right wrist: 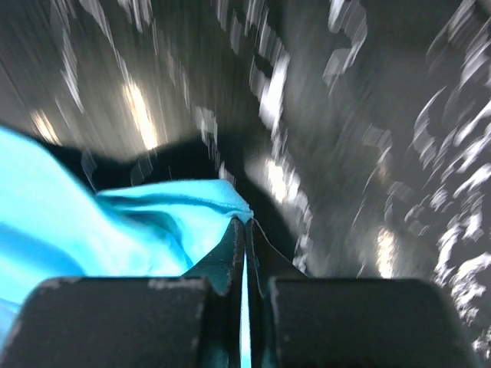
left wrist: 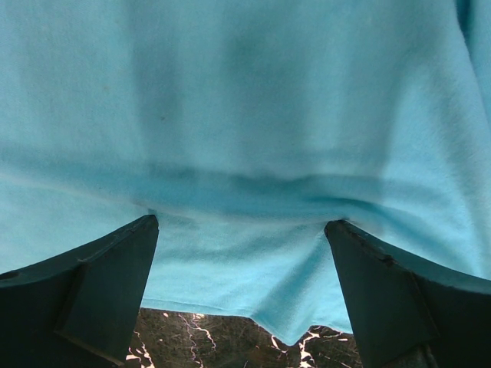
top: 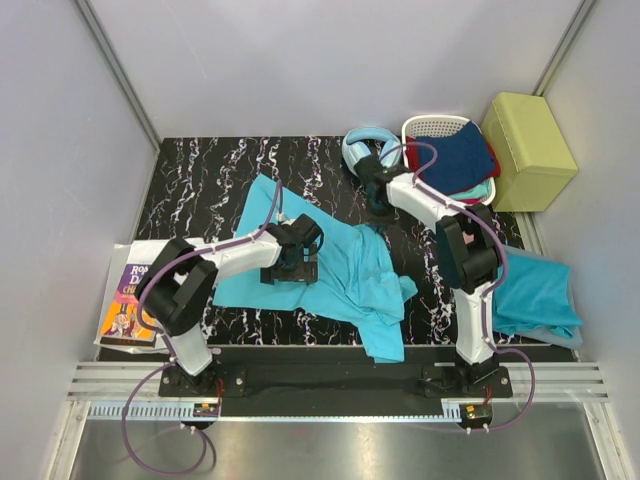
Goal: Fold and stack the t-shirts
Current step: Flatten out the tshirt
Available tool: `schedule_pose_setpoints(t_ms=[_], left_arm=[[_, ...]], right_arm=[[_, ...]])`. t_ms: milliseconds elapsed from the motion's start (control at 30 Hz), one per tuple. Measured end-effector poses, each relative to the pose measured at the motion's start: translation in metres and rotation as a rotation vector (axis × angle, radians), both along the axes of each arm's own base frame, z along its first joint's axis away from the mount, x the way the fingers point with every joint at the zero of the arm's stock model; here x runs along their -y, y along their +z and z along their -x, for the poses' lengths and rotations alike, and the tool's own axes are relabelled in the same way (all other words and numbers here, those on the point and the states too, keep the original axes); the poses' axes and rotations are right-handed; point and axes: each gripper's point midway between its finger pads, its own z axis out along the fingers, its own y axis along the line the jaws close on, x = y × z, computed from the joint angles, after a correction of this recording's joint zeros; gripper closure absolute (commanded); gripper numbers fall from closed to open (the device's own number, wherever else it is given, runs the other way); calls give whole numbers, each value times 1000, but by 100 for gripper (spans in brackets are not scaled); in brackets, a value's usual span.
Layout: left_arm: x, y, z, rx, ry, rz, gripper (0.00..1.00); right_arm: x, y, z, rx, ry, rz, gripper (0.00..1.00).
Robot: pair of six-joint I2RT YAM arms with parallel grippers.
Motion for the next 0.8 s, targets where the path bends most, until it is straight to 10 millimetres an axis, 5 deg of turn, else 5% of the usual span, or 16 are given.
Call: schedule_pose_setpoints(t_ms=[233,400,800], left_arm=[[-8,1,9,-12,0,-10,1],[-10,2,12,-15,0,-14,1],[-12,5,15,-15,0,-14,1]], right_arm=[[18,43,-86,149,-93,-16,100],[12,62,-129,215,-84,-12,100],[15,39,-145,185,-70,31,100]])
